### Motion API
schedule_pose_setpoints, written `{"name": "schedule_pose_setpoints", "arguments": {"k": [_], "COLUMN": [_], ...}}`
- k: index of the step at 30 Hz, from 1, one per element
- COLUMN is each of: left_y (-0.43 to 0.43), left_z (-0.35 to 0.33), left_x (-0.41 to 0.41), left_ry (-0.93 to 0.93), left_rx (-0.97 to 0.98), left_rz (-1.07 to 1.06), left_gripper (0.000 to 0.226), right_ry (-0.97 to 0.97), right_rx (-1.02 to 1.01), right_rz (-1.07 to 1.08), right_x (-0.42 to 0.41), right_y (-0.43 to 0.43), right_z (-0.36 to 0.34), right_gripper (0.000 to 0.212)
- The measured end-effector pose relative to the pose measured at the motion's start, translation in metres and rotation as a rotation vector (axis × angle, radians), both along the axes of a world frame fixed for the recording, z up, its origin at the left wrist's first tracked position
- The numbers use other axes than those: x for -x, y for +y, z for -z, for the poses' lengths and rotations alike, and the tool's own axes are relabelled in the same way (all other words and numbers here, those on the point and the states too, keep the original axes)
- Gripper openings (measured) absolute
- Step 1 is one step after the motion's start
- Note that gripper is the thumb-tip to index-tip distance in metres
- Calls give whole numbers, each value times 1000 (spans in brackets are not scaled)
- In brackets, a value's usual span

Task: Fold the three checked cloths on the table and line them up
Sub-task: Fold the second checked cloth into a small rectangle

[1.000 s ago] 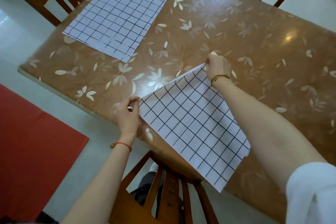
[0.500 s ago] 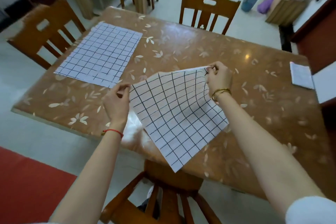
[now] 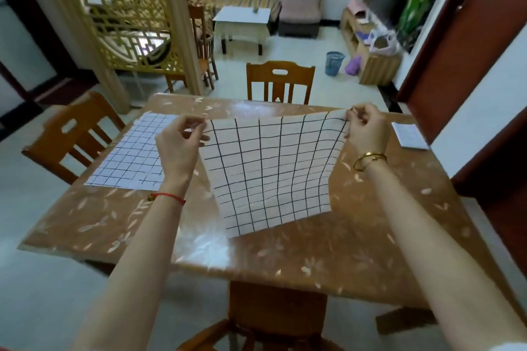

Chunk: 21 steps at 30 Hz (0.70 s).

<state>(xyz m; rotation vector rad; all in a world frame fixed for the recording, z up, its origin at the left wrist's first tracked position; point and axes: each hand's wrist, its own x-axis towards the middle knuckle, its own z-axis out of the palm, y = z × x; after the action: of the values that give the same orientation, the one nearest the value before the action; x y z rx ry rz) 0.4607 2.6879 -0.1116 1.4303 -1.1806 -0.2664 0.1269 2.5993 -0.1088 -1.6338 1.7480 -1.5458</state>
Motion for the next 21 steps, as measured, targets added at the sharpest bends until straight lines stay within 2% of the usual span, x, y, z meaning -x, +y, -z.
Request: {"name": "schedule_pose_setpoints", "arguments": {"k": [6,10,16,21], "left_y": [5,5,2,-6], "left_z": [-48,-73,-96,-101], "left_x": [8,9,11,17], "left_ry": [-123,-90,-72,-95], "left_rx": [137,200,229,243], "left_rz": [59,89,127,152], "left_gripper": [12,14,16,20], "right_ry": [20,-5,-31,-58], "right_rx": [172,239,282,230], "right_rz": [66,42,-6,19], "right_x": [23,36,51,65], "right_y": [28,43,53,52], "right_z": [-48,-75,-99,-98], "right_gripper": [13,17,18,19]}}
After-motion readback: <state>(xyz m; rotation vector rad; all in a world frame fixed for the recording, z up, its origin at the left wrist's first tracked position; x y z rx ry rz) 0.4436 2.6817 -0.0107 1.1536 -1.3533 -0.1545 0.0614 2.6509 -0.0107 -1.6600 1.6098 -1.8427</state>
